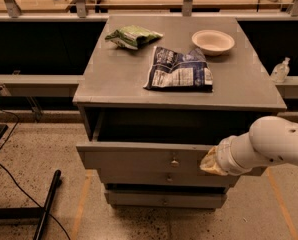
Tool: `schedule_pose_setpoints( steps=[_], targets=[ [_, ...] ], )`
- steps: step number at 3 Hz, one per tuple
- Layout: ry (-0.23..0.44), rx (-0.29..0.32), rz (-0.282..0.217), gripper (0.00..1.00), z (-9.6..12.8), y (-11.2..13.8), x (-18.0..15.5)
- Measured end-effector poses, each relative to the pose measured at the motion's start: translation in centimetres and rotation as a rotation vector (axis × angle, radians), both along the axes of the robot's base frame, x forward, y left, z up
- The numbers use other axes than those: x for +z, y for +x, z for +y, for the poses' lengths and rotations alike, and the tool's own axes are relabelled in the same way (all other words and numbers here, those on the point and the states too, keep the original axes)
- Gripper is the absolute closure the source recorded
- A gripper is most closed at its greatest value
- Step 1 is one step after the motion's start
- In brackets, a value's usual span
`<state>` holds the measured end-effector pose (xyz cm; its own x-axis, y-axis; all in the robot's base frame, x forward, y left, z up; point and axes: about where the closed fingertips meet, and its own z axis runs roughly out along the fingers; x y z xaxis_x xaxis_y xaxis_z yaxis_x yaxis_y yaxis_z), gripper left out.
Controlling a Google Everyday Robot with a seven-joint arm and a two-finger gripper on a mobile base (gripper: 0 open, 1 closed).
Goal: Close top drawer
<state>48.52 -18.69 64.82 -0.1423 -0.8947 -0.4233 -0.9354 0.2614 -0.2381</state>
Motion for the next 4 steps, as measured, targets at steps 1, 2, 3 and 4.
schedule_pose_setpoints(
  steps=[1,2,3,4],
  targets=[
    [0.002,-0.014,-0.031,1.00,1.2,3.0,0.8],
    [-0.001,-0.011,-0.034,1.00,1.1,3.0,0.1],
    [0.025,-0.001,-0.029,1.00,1.2,0.6,-1.0],
    [0.037,0.025,-0.016,1.00,1.9,-0.2,-2.4]
  ],
)
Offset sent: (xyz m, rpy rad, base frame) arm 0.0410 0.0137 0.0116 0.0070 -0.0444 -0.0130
